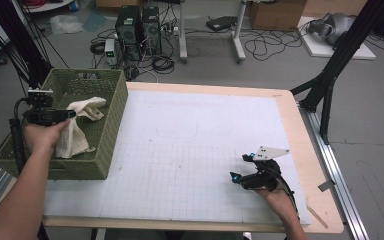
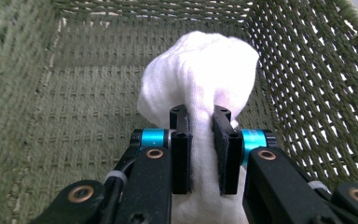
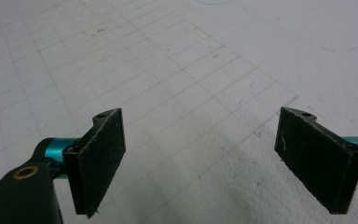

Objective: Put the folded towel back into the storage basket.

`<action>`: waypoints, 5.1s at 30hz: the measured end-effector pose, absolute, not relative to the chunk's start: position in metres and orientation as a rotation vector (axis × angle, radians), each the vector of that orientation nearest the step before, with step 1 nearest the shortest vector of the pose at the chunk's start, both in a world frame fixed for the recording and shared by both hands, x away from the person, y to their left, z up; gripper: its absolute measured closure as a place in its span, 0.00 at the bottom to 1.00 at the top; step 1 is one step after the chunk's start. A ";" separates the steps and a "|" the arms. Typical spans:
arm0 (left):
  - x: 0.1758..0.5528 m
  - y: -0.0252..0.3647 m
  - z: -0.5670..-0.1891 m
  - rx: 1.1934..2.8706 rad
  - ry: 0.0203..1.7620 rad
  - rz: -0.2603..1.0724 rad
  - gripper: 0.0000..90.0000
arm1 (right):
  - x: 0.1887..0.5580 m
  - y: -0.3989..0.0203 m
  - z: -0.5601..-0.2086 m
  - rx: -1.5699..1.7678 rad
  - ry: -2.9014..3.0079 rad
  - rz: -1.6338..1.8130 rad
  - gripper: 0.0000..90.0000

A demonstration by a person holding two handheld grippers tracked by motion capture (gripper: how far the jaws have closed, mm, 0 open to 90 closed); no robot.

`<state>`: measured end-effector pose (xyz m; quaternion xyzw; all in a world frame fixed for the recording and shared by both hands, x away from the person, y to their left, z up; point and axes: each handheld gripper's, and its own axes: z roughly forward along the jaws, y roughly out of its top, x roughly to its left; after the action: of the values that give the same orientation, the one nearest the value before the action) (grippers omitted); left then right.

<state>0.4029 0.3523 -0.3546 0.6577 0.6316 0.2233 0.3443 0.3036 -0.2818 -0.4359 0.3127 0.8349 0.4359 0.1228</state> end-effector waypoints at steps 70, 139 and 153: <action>0.418 0.342 -0.379 2.316 1.660 0.402 0.91 | 0.305 -0.278 -0.436 0.905 2.442 1.278 0.17; 0.414 0.322 -0.399 2.561 1.566 0.323 0.94 | 0.302 -0.279 -0.433 0.884 2.428 1.301 0.17; 0.401 0.329 -0.366 2.689 1.442 0.345 0.95 | 0.302 -0.278 -0.432 0.887 2.427 1.298 0.17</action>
<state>0.4012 0.3292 -0.3656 0.8751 0.4693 0.1124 0.0352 0.3021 -0.2785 -0.4325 0.3045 0.8327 0.4454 0.1247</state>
